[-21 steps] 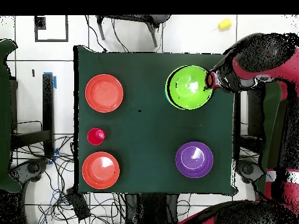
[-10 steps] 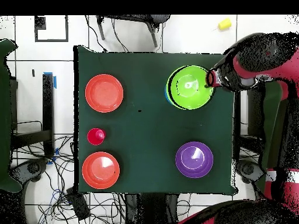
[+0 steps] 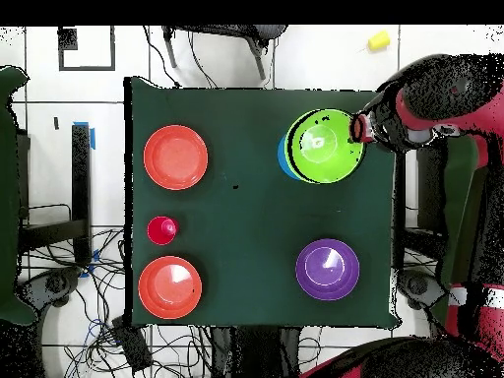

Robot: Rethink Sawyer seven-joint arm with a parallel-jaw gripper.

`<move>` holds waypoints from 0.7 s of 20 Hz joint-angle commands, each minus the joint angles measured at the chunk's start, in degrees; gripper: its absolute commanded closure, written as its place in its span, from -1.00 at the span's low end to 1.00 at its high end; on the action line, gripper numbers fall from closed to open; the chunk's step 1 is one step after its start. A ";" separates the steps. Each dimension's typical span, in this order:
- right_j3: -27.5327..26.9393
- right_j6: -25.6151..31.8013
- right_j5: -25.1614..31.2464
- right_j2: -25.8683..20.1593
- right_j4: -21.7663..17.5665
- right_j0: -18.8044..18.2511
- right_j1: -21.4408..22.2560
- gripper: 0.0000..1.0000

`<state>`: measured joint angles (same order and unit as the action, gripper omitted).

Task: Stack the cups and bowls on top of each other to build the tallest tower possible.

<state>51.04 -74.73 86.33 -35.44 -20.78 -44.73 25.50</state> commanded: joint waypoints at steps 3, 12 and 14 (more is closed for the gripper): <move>0.70 4.94 -5.34 -1.16 -0.42 2.16 -3.26 1.00; 0.44 3.38 -3.75 -1.06 0.48 2.60 -3.42 1.00; 0.08 3.10 -3.59 -1.09 0.65 2.69 -3.60 1.00</move>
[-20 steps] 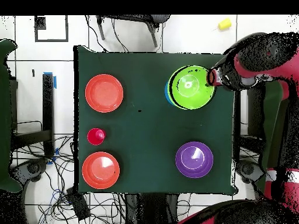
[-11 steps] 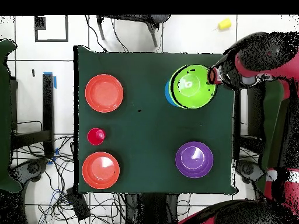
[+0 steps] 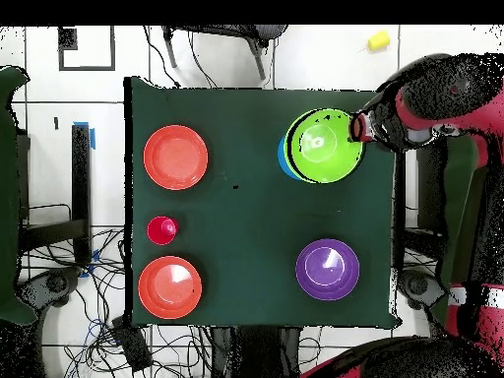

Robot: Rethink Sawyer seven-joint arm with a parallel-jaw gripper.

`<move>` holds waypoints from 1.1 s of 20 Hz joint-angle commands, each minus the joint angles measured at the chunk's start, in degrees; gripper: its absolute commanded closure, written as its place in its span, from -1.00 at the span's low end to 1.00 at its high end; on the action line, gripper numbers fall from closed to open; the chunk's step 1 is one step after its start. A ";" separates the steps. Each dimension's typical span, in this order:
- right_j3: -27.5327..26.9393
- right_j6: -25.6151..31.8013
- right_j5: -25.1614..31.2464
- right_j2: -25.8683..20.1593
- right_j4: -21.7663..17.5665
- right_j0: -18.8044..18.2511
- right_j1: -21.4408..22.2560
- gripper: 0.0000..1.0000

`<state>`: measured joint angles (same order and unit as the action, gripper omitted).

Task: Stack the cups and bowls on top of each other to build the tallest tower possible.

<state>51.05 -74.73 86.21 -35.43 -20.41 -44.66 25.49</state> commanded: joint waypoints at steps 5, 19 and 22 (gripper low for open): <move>0.25 2.66 -3.78 -0.97 0.80 2.67 -3.54 1.00; 0.98 3.03 -3.69 -0.33 0.75 2.78 -3.09 1.00; 0.02 3.44 -2.57 -0.29 0.39 3.10 -3.46 1.00</move>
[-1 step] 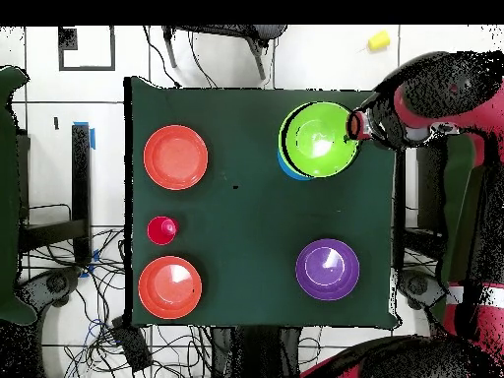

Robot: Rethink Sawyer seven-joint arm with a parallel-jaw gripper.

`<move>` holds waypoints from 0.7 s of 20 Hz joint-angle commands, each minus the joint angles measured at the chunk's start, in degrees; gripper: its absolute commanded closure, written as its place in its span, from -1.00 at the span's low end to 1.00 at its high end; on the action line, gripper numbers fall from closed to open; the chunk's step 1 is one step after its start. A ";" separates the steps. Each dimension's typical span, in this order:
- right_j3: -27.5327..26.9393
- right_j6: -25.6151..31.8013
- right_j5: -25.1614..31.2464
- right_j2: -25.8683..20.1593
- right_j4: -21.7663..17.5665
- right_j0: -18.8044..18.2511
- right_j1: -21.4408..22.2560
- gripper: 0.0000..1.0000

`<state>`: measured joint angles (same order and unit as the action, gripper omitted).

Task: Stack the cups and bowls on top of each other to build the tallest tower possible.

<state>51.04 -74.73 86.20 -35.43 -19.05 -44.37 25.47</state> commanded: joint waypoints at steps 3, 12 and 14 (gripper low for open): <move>-0.28 3.59 -2.06 -0.20 -1.17 2.91 -3.53 1.00; -0.11 3.16 -0.99 0.45 -1.58 3.01 -3.36 1.00; 0.17 3.24 -1.19 0.46 -1.57 2.92 -3.26 1.00</move>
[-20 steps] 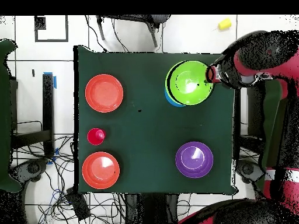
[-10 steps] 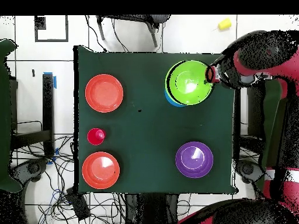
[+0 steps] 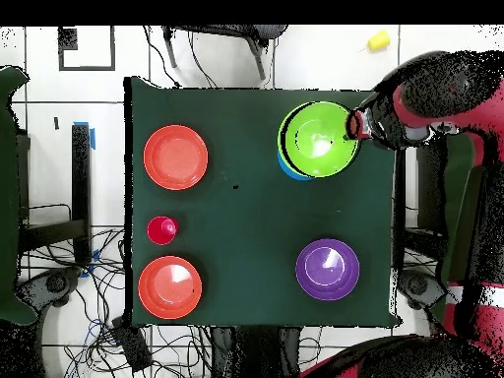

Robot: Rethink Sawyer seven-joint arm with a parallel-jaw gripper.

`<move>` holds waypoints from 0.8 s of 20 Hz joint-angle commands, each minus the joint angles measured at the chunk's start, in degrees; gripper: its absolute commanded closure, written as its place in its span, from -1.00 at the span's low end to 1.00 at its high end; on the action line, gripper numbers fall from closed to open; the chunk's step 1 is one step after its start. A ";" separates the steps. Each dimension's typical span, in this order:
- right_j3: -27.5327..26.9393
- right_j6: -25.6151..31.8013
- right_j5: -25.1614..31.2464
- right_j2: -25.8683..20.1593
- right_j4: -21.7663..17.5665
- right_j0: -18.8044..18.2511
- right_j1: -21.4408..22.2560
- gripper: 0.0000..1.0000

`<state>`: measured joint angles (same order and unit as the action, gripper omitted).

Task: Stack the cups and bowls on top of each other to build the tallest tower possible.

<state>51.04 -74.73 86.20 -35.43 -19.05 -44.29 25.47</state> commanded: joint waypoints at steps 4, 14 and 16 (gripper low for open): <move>0.73 4.91 -1.77 0.15 -1.83 2.58 -3.15 1.00; 0.59 4.56 -1.64 0.18 -1.69 2.56 -3.24 -1.00; 0.62 4.53 -1.70 0.18 -1.66 2.53 -3.23 -1.00</move>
<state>51.05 -74.73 86.23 -35.43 -19.07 -44.28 25.47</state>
